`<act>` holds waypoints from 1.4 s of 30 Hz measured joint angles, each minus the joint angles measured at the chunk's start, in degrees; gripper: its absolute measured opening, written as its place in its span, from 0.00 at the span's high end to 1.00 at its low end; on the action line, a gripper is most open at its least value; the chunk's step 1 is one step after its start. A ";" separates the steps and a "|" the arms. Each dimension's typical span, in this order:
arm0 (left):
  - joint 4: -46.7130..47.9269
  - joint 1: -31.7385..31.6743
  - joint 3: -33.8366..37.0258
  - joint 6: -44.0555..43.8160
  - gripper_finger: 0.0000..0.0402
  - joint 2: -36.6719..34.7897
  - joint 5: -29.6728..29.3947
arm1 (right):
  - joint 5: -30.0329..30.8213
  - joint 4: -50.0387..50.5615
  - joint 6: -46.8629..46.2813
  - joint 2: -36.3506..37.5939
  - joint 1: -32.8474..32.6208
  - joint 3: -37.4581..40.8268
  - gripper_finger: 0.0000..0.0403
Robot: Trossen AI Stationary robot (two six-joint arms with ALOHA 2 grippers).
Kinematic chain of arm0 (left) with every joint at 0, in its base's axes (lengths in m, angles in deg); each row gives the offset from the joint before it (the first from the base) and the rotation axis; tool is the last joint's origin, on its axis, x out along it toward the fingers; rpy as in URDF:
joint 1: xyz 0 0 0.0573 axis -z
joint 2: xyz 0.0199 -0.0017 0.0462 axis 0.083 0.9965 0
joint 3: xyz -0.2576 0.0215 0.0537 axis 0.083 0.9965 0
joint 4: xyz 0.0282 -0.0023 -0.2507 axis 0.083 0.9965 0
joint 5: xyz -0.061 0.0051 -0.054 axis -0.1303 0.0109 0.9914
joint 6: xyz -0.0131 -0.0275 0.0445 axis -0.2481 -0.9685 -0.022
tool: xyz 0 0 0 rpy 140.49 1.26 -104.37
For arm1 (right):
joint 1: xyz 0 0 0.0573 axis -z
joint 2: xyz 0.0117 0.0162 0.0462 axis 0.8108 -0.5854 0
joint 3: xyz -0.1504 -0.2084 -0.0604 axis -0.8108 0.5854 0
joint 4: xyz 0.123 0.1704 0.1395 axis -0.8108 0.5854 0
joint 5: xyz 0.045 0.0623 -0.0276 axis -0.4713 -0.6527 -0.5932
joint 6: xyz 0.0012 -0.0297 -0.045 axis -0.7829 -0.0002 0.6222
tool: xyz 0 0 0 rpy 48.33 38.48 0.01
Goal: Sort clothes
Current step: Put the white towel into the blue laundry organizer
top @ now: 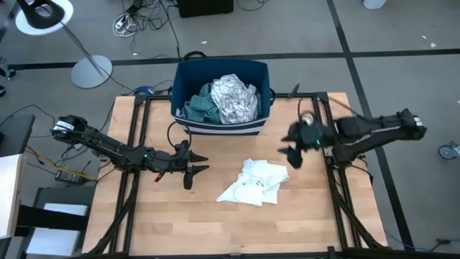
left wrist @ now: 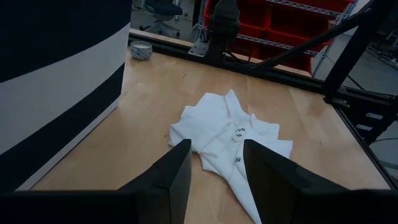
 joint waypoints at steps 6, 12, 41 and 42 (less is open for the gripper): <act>-0.02 0.00 0.00 -0.02 0.62 0.00 0.00 | 1.44 -11.61 -7.56 4.11 -10.23 16.99 0.43; -0.02 0.00 0.00 -0.39 0.62 0.00 0.00 | 1.37 -15.90 -17.54 2.30 -13.81 27.51 0.43; 0.07 0.00 0.00 -0.61 0.62 0.00 0.00 | 0.89 -22.50 -26.99 -12.80 -18.93 30.90 0.95; 0.03 0.00 0.00 -0.67 0.62 0.00 0.00 | 0.89 -22.95 -26.57 -12.70 -18.93 30.90 0.97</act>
